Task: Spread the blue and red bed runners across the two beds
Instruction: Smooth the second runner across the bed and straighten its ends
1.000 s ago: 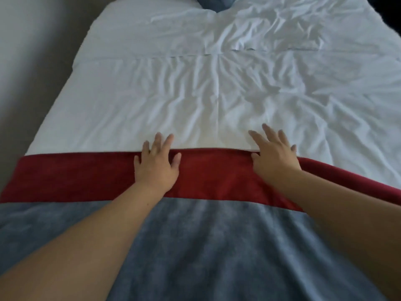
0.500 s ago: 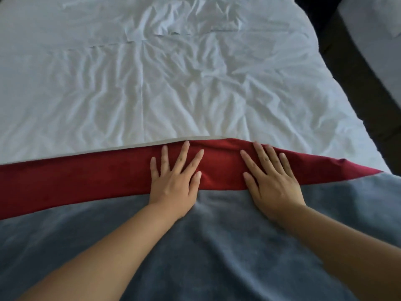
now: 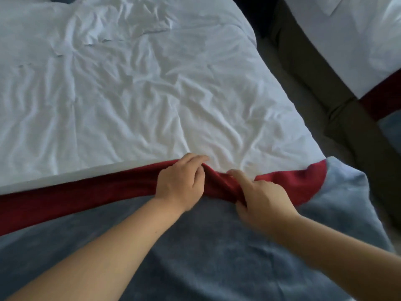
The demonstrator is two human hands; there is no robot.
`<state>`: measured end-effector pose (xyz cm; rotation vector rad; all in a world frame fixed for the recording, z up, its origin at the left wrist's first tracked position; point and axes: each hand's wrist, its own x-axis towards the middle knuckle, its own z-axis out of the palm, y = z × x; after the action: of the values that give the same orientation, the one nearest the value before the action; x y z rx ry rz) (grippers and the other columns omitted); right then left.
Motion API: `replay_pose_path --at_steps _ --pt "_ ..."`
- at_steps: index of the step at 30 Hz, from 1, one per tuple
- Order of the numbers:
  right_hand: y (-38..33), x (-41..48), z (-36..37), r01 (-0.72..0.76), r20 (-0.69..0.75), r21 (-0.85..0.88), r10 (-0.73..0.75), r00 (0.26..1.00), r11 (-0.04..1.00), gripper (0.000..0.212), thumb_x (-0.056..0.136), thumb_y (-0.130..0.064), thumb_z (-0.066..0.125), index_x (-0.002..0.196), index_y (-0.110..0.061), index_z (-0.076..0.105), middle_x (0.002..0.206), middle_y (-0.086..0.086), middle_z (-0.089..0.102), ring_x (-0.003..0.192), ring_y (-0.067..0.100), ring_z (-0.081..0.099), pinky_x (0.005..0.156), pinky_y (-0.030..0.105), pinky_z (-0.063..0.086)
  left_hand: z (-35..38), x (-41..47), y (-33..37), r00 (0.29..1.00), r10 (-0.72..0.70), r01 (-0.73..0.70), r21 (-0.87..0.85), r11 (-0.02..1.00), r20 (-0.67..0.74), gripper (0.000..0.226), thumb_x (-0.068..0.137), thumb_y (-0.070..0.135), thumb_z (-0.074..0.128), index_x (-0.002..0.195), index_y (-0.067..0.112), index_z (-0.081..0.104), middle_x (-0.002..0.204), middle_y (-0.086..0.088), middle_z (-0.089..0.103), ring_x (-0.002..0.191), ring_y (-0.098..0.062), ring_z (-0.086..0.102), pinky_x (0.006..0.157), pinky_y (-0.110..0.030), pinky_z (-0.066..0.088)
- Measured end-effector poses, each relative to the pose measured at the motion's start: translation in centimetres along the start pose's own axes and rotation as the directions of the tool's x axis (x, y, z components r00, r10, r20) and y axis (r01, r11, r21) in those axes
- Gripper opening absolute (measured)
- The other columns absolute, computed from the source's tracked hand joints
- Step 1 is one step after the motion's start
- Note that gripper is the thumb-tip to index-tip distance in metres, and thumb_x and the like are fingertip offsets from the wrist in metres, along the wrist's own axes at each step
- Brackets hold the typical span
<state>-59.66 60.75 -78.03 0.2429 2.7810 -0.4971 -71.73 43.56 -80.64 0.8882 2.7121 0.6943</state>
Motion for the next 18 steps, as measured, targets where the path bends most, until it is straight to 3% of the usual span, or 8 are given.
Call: replay_pose_path --at_steps 2,5,7,10,13,15,18 --pt "0.7 -1.9 1.7 -0.043 -0.039 0.064 0.045 0.998 0.997 0.074 0.091 -0.061 0.048 0.154 -0.035 0.02 0.068 -0.006 0.053 0.075 0.023 0.067 0.062 0.035 0.047 0.6 -1.8 1.1 1.0 0.001 0.0 -0.044 0.999 0.027 0.048 0.103 0.054 0.031 0.103 0.029 0.072 0.111 0.018 0.066 0.089 -0.01 0.069 0.071 -0.035 0.056" --pt "1.6 -3.9 3.4 -0.079 -0.104 0.251 0.108 0.989 0.965 0.071 0.091 -0.079 0.024 0.147 -0.038 0.036 0.06 -0.009 0.061 0.065 0.016 0.066 0.063 0.038 0.053 2.1 -4.5 2.0 1.0 -0.017 0.018 -0.02 1.0 0.021 0.045 0.103 0.056 0.037 0.102 0.028 0.073 0.105 0.017 0.065 0.082 -0.009 0.067 0.068 -0.037 0.057" --pt "2.2 -4.5 3.9 -0.145 -0.138 0.38 0.211 0.968 0.914 0.051 0.094 -0.071 0.032 0.128 -0.038 0.051 0.064 -0.007 0.067 0.065 0.019 0.067 0.064 0.04 0.055 2.9 -6.2 2.4 1.0 -0.01 0.01 -0.02 1.0 0.013 0.034 0.102 0.051 0.049 0.117 0.03 0.071 0.112 0.017 0.063 0.084 -0.007 0.066 0.068 -0.037 0.059" --pt "2.6 -5.2 4.0 -0.162 -0.145 0.51 0.27 0.952 0.845 0.02 0.097 -0.051 0.055 0.108 -0.036 0.051 0.06 -0.005 0.066 0.056 0.015 0.066 0.056 0.042 0.056 3.4 -7.5 2.9 0.999 0.035 -0.035 -0.032 0.999 -0.024 0.036 0.098 0.046 0.06 0.13 0.029 0.067 0.118 0.014 0.06 0.08 -0.005 0.063 0.06 -0.034 0.059" --pt "2.6 -5.9 3.7 -0.133 -0.196 0.612 0.313 0.929 0.78 0.012 0.097 -0.038 0.064 0.096 -0.031 0.054 0.063 -0.01 0.068 0.057 0.005 0.067 0.054 0.041 0.058 3.5 -7.4 2.7 0.987 0.122 -0.121 0.015 0.993 -0.1 0.034 0.098 0.046 0.063 0.126 0.028 0.071 0.117 0.01 0.062 0.082 -0.005 0.064 0.049 -0.032 0.056" --pt "2.6 -6.1 3.2 -0.143 -0.226 0.673 0.386 0.894 0.726 0.018 0.097 -0.033 0.066 0.084 -0.027 0.055 0.065 -0.01 0.069 0.056 0.006 0.067 0.054 0.041 0.058 3.5 -7.1 2.3 0.974 0.165 -0.157 0.061 0.986 -0.154 0.029 0.096 0.045 0.066 0.118 0.028 0.075 0.117 0.01 0.065 0.084 -0.007 0.068 0.046 -0.03 0.054" --pt "2.6 -5.9 2.1 -0.112 -0.226 0.841 0.532 0.816 0.529 0.018 0.099 -0.025 0.063 0.083 -0.02 0.056 0.074 -0.006 0.073 0.06 0.013 0.07 0.06 0.045 0.061 3.2 -6.3 1.9 0.949 0.189 -0.176 0.073 0.982 -0.253 0.019 0.096 0.039 0.07 0.108 0.027 0.079 0.113 0.012 0.07 0.084 -0.004 0.07 0.047 -0.03 0.054"
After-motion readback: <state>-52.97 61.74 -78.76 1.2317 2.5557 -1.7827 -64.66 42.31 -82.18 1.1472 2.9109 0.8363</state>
